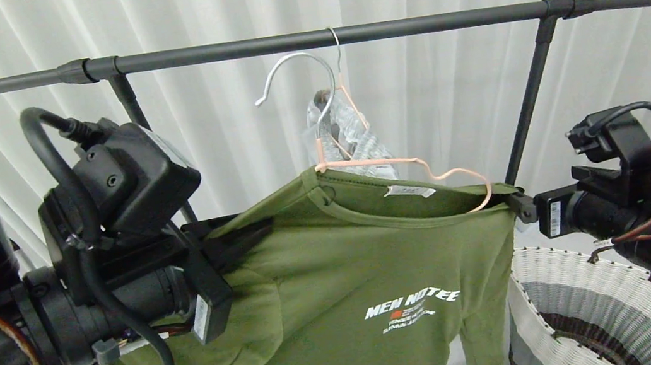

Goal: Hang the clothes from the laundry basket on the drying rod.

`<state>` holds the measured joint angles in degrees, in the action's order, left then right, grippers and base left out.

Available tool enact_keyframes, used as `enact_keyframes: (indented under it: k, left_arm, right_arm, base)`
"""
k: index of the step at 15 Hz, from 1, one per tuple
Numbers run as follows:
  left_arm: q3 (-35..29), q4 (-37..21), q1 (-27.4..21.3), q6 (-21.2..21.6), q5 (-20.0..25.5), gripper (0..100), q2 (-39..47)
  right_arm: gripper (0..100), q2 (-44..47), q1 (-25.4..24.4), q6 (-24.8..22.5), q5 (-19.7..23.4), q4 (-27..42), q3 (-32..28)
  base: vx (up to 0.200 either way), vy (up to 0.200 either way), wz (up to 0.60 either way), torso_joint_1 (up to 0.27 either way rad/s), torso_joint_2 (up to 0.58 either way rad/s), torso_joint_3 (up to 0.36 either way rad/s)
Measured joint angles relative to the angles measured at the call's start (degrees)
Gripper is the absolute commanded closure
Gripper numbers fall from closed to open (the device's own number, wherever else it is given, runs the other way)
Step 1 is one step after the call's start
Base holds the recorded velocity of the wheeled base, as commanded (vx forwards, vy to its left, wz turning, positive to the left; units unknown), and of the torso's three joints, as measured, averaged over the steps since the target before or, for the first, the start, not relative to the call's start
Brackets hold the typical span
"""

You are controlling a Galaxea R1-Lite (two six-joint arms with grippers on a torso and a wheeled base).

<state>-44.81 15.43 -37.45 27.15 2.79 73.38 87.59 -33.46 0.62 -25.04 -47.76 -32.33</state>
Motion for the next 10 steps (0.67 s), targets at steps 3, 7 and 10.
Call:
enact_keyframes:
  k: [3, 7, 10]
  left_arm:
    - [0.8, 0.0, 0.0, 0.55, -0.09, 100, 0.0]
    - [1.96, -0.02, 0.0, 1.94, -1.67, 100, 0.99]
    - [0.57, 0.18, -0.09, 1.21, -3.58, 100, 3.08]
  right_arm:
    - [0, -5.34, -0.02, -0.05, 2.62, 9.78, -6.75]
    - [0, -10.56, -0.79, -0.09, 5.52, 15.64, -12.68]
    - [0, -14.71, -4.33, -0.09, 6.51, 21.58, -12.43]
  base:
    - [0.0, 0.0, 0.0, 0.0, 0.0, 0.0]
    - [0.0, 0.0, 0.0, 0.0, 0.0, 0.0]
    - [0.0, 0.0, 0.0, 0.0, 0.0, 0.0]
